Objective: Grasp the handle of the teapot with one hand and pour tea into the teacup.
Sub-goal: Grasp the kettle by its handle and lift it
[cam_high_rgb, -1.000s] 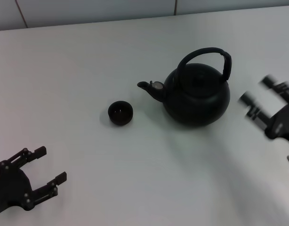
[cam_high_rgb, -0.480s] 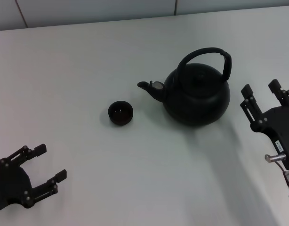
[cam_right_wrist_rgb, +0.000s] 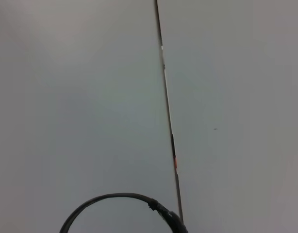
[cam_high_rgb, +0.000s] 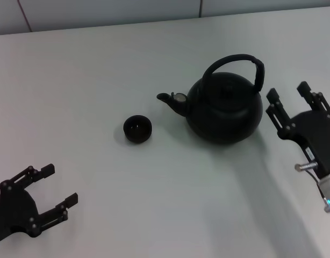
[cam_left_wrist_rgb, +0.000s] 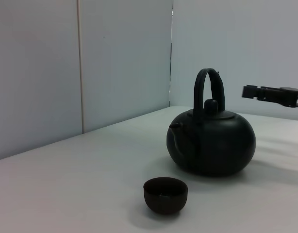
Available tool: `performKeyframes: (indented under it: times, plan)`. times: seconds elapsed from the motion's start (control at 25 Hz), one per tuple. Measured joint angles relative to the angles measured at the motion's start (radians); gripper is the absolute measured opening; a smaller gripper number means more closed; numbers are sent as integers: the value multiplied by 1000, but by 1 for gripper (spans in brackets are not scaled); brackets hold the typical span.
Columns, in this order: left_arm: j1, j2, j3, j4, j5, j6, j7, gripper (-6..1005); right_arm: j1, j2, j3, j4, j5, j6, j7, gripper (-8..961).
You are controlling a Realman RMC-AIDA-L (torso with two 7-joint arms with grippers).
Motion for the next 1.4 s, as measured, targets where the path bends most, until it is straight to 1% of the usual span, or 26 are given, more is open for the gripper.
performKeyframes:
  times: [0.04,0.12,0.4,0.64,1.4]
  plan:
    - [0,0,0,0,0,0,0,802,0,0,0,0,0,0,0,569]
    - [0,0,-2,0,-1,0,0,801,28,-1,1,-13,0,26,3,568]
    - [1,-3,-19,-3,-3,3,0,801,79,0,15,-42,2,83,9,565]
    - [1,-3,-41,-8,-4,13,0,801,95,0,40,-52,0,117,9,563]
    - [-5,-5,-43,-10,-3,13,0,802,120,-1,28,-63,-19,156,10,556]
